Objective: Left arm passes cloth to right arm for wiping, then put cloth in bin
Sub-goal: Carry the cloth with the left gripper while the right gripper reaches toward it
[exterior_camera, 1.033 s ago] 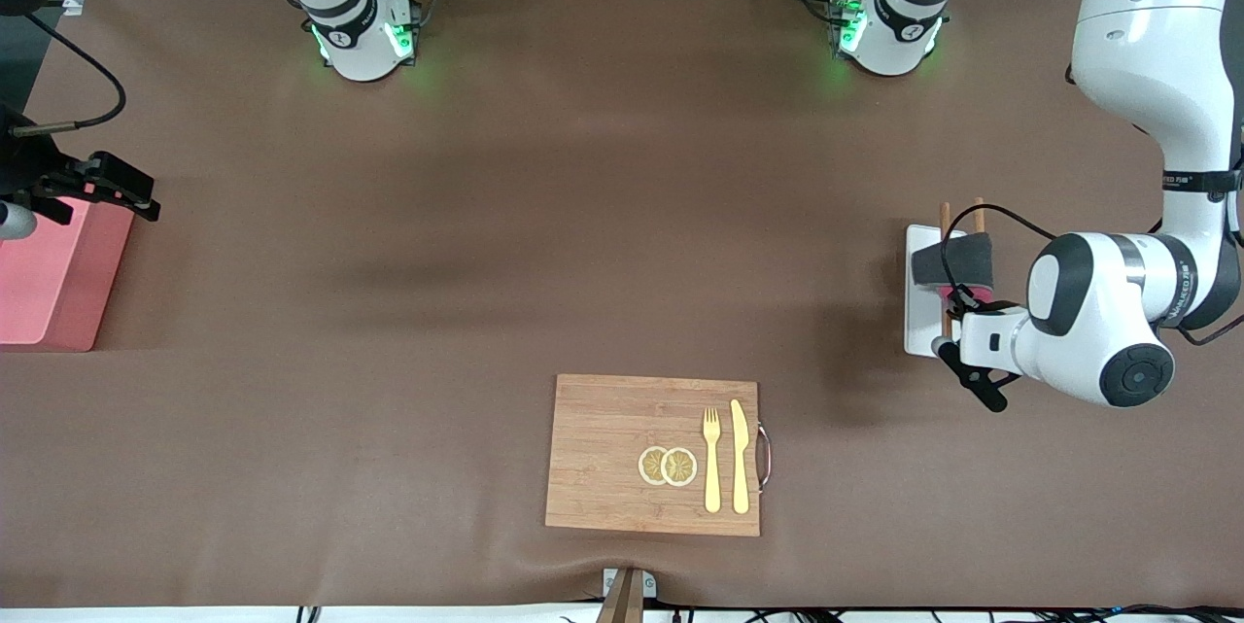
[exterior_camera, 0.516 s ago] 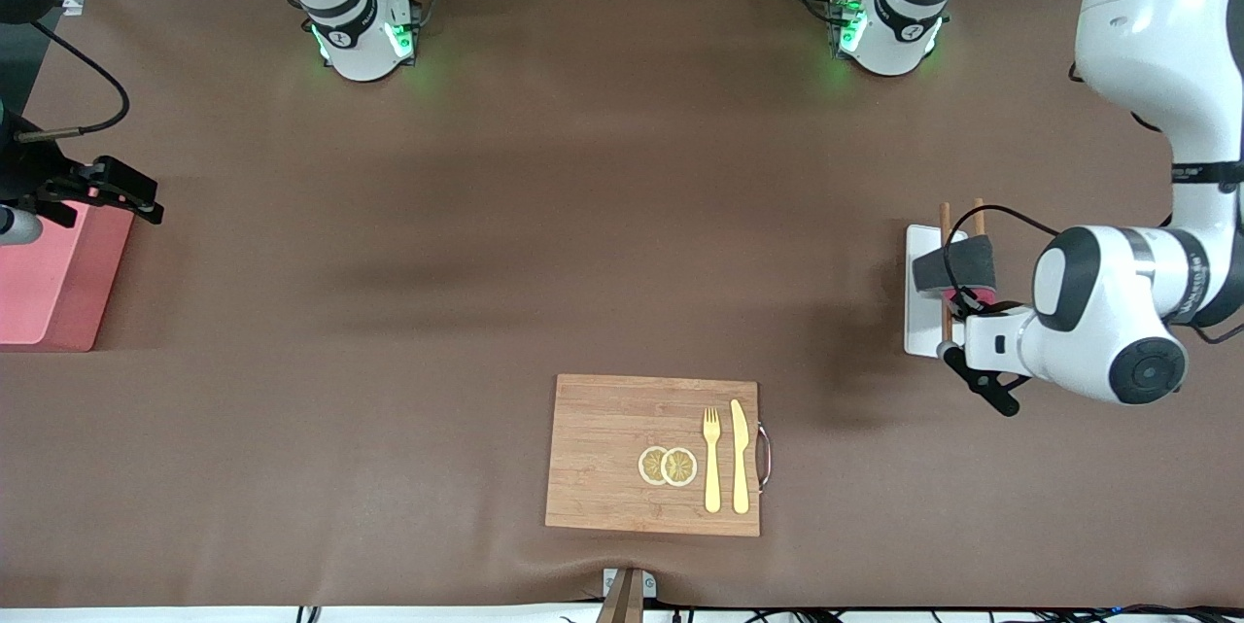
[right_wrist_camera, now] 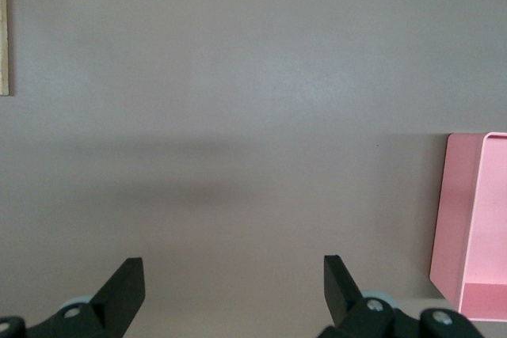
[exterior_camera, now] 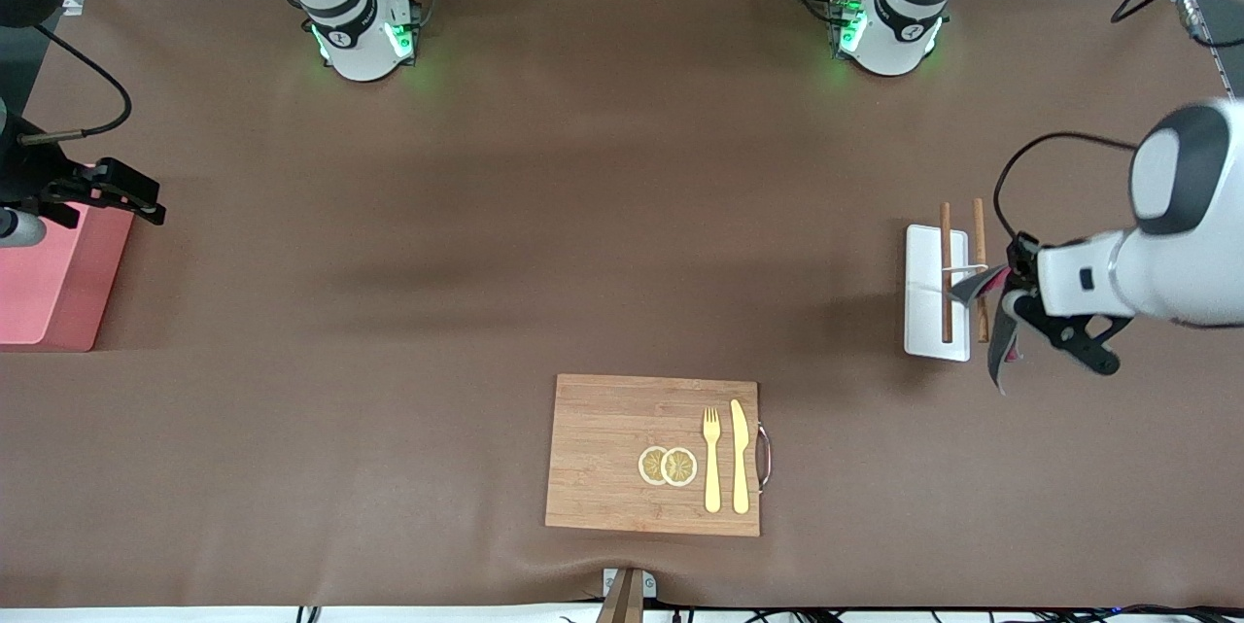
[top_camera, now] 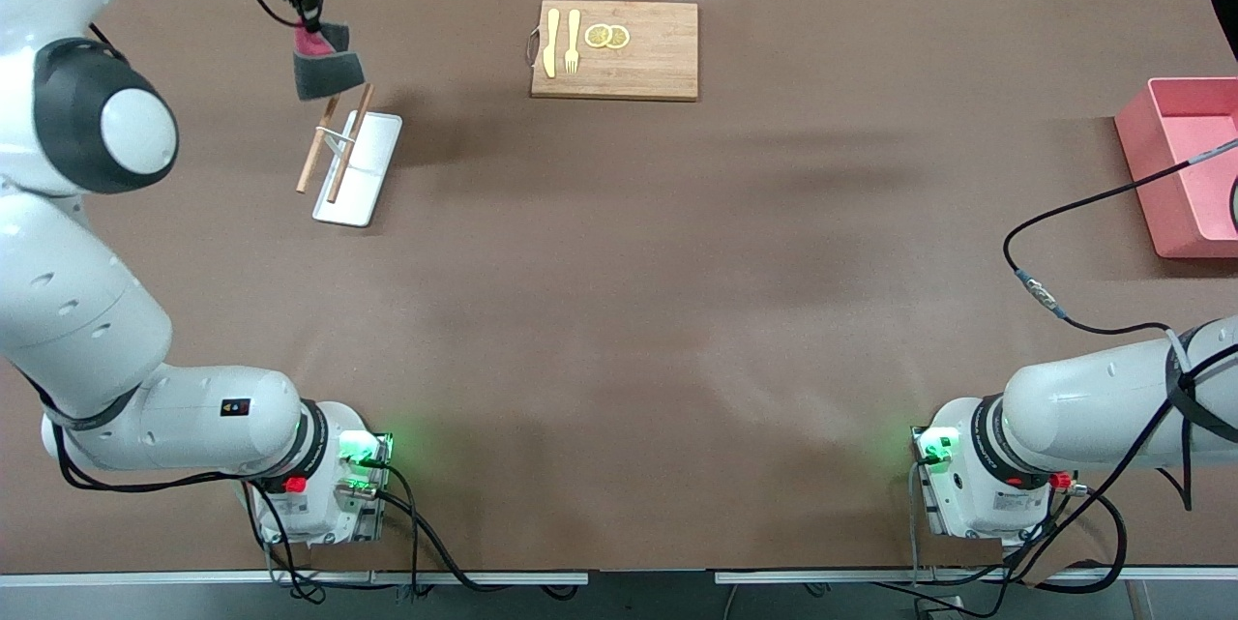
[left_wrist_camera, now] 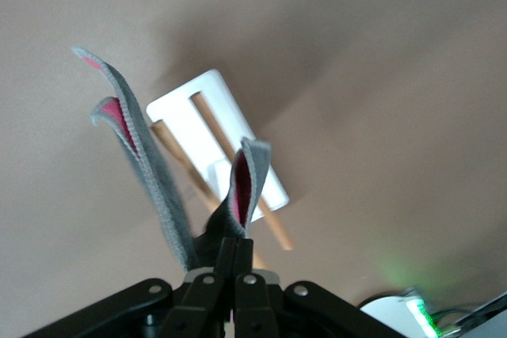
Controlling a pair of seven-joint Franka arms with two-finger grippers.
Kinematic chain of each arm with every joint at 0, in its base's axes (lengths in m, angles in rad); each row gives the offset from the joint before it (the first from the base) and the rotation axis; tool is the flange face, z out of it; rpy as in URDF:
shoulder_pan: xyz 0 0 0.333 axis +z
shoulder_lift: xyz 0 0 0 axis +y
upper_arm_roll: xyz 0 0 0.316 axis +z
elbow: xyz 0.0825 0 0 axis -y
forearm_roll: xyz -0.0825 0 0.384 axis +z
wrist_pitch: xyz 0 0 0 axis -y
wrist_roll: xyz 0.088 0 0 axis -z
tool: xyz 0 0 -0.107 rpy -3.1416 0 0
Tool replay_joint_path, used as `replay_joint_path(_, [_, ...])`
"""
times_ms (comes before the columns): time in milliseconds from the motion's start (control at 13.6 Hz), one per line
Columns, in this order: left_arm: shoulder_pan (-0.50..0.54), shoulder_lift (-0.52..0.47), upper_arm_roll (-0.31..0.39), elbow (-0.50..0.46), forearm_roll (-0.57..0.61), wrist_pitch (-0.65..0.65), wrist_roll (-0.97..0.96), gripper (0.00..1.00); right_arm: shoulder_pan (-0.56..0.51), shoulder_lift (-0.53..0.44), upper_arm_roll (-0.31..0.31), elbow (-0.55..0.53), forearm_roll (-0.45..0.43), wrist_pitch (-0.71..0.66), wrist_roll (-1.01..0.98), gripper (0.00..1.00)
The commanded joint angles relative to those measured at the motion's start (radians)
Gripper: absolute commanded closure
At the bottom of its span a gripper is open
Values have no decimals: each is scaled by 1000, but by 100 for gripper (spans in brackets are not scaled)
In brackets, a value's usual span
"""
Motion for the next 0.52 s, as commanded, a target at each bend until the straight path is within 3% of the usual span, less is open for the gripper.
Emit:
replay_joint_path(0, [-2,-76,-52,-26,-60,-15,-132,100,-3,9,14,7,16,-59,43,0])
replay_joint_path(221, [-11,-63,-170,-23,-112,-7,-330,100,22,28,14,7,97,-148,245,0])
replay_joint_path(443, [-72,-24,-252,-12,-132,115,-531,100,23,81,16,5,220,-255,396,0])
